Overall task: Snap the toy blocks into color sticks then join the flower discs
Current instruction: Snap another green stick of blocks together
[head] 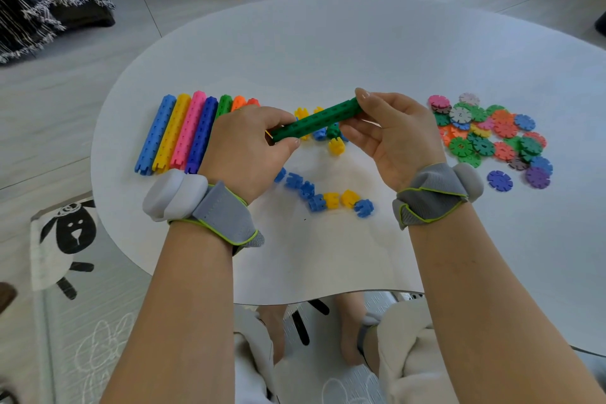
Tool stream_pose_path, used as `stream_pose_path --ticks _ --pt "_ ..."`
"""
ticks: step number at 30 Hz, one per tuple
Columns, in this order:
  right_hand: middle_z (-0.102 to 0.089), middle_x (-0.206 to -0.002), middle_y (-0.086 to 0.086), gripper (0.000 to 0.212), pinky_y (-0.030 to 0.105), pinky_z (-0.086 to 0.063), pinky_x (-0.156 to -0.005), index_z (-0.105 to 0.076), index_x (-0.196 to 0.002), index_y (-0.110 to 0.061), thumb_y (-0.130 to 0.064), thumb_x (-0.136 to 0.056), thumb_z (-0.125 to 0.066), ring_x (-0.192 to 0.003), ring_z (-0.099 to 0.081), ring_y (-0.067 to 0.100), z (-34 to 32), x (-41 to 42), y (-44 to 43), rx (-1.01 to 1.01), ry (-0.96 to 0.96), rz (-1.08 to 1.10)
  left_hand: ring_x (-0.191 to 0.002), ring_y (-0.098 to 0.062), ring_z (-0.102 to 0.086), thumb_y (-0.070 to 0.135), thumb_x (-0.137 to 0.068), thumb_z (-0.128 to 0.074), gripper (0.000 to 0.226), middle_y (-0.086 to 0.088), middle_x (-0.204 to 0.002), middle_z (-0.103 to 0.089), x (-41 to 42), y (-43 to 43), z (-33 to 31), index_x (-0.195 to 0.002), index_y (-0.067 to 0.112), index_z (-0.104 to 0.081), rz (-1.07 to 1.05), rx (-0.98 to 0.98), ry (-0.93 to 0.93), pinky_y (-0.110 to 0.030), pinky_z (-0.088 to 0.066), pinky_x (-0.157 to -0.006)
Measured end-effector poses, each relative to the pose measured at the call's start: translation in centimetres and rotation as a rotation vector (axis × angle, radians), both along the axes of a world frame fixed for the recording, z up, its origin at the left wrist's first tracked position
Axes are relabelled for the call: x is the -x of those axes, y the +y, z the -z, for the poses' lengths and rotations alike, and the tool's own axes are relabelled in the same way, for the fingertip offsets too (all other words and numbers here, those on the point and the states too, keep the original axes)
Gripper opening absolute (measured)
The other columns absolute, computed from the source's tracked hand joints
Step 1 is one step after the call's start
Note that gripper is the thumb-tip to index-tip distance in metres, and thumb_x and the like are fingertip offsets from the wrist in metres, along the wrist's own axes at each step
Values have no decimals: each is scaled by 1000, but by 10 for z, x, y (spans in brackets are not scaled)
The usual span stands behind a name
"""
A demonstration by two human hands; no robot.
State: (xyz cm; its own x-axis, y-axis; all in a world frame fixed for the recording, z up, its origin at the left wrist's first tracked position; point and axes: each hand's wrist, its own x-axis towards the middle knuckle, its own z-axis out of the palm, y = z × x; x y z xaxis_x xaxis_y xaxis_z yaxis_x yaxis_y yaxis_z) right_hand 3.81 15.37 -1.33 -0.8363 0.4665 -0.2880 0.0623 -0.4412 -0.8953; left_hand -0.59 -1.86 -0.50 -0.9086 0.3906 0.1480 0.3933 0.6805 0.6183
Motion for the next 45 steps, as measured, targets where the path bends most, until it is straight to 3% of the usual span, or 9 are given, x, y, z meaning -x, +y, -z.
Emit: stream_pose_path --ticks 10,13,15,19,22,32,36,42,45 --pt "-68 -82 11 21 27 -55 -60 -68 -97 -2 -20 -93 -60 -65 -66 21 3 4 -1 -214 -57 -63 -84 -12 -47 26 -85 -65 25 3 -93 -58 2 -4 2 -109 21 -68 -11 65 36 -22 -35 -79" --pt "-67 -77 3 13 31 -52 -55 -69 -92 -13 -17 -93 -57 -52 -59 17 11 7 1 -590 -138 15 -85 -19 -54 26 -85 -64 23 -4 -96 -64 3 -8 0 -106 21 -69 -50 52 -1 -31 -42 -83" --pt "-68 -78 -1 11 37 -54 -65 -71 -88 -16 -16 -86 -60 -63 -64 21 17 9 0 -924 -187 4 -85 -19 -56 26 -85 -63 23 -3 -98 -64 3 -10 -1 -107 21 -69 -77 63 12 -29 -42 -80" --pt "-65 -103 1 25 21 -36 -72 -69 -106 -21 -31 -84 -66 -91 -56 13 22 13 -8 -1229 -304 -178 -86 -17 -55 28 -86 -62 24 -2 -101 -64 2 -12 1 -109 22 -68 -88 92 17 -25 -39 -78" --pt "-54 -114 1 33 22 -30 -71 -63 -118 -24 -31 -86 -61 -97 -53 17 24 18 -12 -1350 -361 -223 -86 -17 -55 28 -86 -62 25 -2 -101 -65 3 -12 1 -110 22 -68 -86 87 12 -25 -39 -78" --pt "-47 -118 5 23 25 -33 -70 -65 -109 -16 -24 -89 -59 -92 -55 25 27 21 -12 -1408 -386 -167 -84 -10 -49 29 -87 -61 26 1 -102 -64 6 -14 3 -112 23 -67 -77 95 18 -17 -32 -74" --pt "-55 -117 3 24 12 -23 -69 -68 -107 -16 -29 -89 -60 -102 -52 16 24 21 -5 -1329 -331 -121 -82 -10 -49 28 -87 -62 26 1 -100 -66 6 -15 3 -111 22 -68 -70 96 20 -19 -34 -74" --pt "-64 -79 -8 19 18 -38 -66 -68 -97 -19 -33 -85 -63 -82 -60 8 18 20 1 -1158 -326 -36 -83 -9 -47 30 -88 -61 28 1 -102 -66 6 -16 4 -114 22 -66 -59 136 9 -18 -32 -73" --pt "-62 -74 -9 18 16 -44 -64 -69 -96 -17 -31 -85 -65 -75 -59 7 14 17 4 -1099 -285 3 -83 -10 -47 30 -88 -60 27 1 -100 -65 5 -14 4 -113 22 -66 -53 144 -4 -18 -31 -73"
